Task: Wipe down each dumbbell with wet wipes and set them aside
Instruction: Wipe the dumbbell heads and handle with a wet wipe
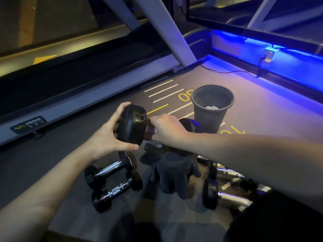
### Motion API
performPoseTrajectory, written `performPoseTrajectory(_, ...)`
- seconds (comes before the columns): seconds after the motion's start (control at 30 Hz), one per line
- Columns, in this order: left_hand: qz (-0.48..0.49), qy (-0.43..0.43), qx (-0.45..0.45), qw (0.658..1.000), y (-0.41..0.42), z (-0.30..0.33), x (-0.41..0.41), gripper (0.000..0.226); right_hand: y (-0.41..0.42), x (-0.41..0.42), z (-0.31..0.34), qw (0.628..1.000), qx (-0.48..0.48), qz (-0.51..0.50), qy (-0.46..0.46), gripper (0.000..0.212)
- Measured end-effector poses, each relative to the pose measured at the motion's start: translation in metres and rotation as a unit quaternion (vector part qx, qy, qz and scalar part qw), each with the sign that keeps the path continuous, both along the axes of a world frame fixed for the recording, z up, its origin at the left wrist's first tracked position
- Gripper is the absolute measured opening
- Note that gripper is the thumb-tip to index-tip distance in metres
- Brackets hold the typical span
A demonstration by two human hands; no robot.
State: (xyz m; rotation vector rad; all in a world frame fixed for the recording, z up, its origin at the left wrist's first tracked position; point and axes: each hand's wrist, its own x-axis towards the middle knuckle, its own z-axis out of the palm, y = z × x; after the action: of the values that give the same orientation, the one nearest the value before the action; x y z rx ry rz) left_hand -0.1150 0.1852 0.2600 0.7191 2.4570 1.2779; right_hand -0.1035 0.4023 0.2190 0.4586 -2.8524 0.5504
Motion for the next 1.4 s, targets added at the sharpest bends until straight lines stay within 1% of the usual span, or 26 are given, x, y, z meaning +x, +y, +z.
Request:
performPoseTrajectory(0.07, -0.001, 0.003, -0.002, 1.0, 0.001, 0.001, 0.0, 0.12, 0.003, 0.003, -0.001, 0.999, -0.032, 0.001, 0.026, 0.042)
performPoseTrajectory(0.17, -0.005, 0.011, -0.008, 1.0, 0.002, 0.003, 0.0, 0.119, 0.003, 0.004, -0.004, 0.992, -0.105, 0.007, 0.068, 0.064)
performPoseTrajectory(0.2, -0.005, 0.013, -0.009, 1.0, 0.002, 0.005, 0.0, 0.119, 0.001, 0.006, -0.005, 0.988, -0.136, 0.007, 0.075, 0.067)
performPoseTrajectory(0.27, -0.006, 0.011, -0.007, 1.0, 0.003, 0.006, 0.0, 0.119, -0.004, 0.01, -0.007, 0.979, -0.189, 0.005, 0.079, 0.061)
performPoseTrajectory(0.37, -0.006, 0.008, -0.007, 1.0, 0.003, 0.005, 0.0, 0.121, -0.006, 0.013, -0.007, 0.976, -0.212, -0.008, 0.049, 0.044)
performPoseTrajectory(0.47, -0.003, 0.003, -0.009, 1.0, 0.0, 0.002, -0.001, 0.119, -0.004, 0.011, -0.012, 0.983, -0.175, -0.002, 0.051, 0.028)
performPoseTrajectory(0.57, -0.001, 0.003, -0.009, 1.0, -0.001, 0.001, -0.001, 0.122, 0.0, 0.008, -0.019, 0.986, -0.154, 0.007, 0.057, 0.02)
performPoseTrajectory(0.6, 0.0, 0.001, -0.007, 1.0, -0.002, 0.0, -0.001, 0.121, 0.001, 0.008, -0.019, 0.986, -0.159, 0.01, 0.047, 0.02)
performPoseTrajectory(0.73, -0.005, 0.003, -0.005, 1.0, -0.004, -0.003, -0.004, 0.121, 0.003, 0.006, -0.012, 0.983, -0.18, 0.033, 0.001, 0.033)
performPoseTrajectory(0.8, -0.011, 0.011, -0.011, 1.0, -0.004, -0.002, -0.004, 0.12, 0.004, -0.002, -0.003, 0.98, -0.187, 0.042, -0.044, 0.027)
performPoseTrajectory(0.9, -0.024, 0.017, -0.013, 1.0, -0.003, 0.0, -0.005, 0.121, 0.008, -0.017, 0.012, 0.98, -0.148, 0.07, -0.114, 0.023)
performPoseTrajectory(0.97, -0.028, 0.016, -0.013, 0.999, -0.002, 0.001, -0.005, 0.12, 0.011, -0.023, 0.018, 0.977, -0.142, 0.071, -0.144, 0.036)
performPoseTrajectory(1.03, -0.025, 0.011, -0.009, 1.0, -0.001, 0.0, -0.005, 0.118, 0.012, -0.023, 0.016, 0.979, -0.135, 0.068, -0.141, 0.043)
performPoseTrajectory(1.17, -0.018, 0.0, -0.008, 1.0, -0.005, -0.003, -0.005, 0.121, 0.009, -0.017, 0.005, 0.99, -0.084, 0.075, -0.081, 0.036)
performPoseTrajectory(1.23, -0.014, -0.006, -0.006, 1.0, -0.007, -0.004, -0.005, 0.122, 0.016, -0.015, 0.001, 0.994, -0.049, 0.072, -0.068, 0.042)
performPoseTrajectory(1.4, -0.002, -0.013, 0.009, 1.0, -0.007, -0.006, -0.003, 0.12, 0.037, -0.011, 0.002, 0.992, 0.043, 0.052, -0.103, 0.047)
